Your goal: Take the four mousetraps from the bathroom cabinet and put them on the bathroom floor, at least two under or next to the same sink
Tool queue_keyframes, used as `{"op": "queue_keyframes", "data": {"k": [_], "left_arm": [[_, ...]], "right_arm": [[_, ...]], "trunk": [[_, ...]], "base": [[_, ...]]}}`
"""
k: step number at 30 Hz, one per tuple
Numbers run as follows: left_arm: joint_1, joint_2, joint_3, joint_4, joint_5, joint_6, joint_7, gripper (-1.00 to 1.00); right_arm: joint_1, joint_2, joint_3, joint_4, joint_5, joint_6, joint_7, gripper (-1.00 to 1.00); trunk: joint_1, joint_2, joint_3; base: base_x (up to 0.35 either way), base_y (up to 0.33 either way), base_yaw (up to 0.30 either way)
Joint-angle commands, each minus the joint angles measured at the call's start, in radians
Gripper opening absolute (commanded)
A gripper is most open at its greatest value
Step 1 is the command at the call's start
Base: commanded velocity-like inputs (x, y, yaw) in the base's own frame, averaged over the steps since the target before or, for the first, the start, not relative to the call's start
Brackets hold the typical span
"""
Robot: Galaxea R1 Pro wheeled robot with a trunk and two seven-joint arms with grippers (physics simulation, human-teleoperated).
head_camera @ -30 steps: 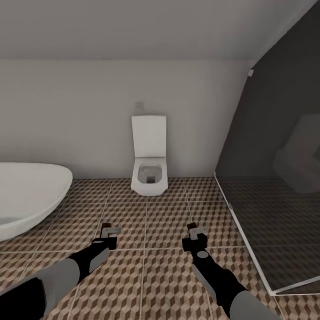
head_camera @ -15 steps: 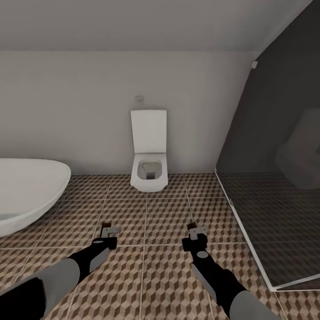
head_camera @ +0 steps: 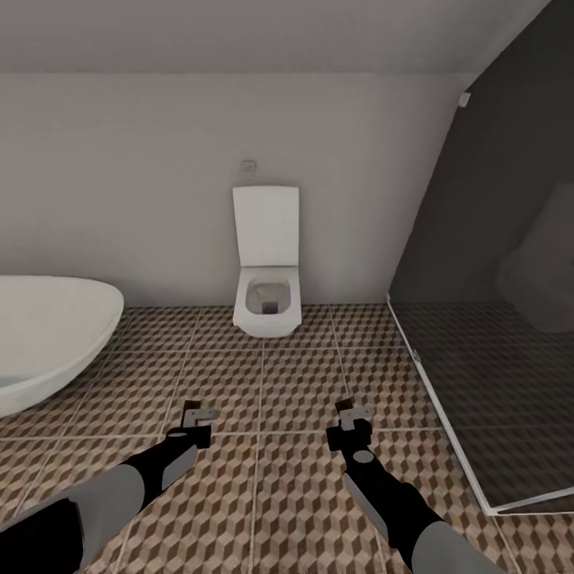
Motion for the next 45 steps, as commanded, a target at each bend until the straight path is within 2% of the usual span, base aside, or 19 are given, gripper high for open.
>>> {"op": "queue_keyframes", "data": {"k": [1, 45], "left_arm": [[0.0, 0.001, -0.007, -0.004, 0.003, 0.005, 0.008, -1.0], [0.003, 0.0, -0.007, -0.004, 0.002, 0.005, 0.008, -1.0]], "right_arm": [[-0.001, -0.001, 0.005, -0.002, -0.007, 0.004, -0.006, -1.0], [-0.001, 0.002, 0.007, -0.002, -0.008, 0.004, -0.007, -1.0]], "trunk": [[0.004, -0.008, -0.006], [0.173, -0.316, -0.215]], "base": [[0.0, 0.0, 0.0], [0.0, 0.0, 0.0]]}}
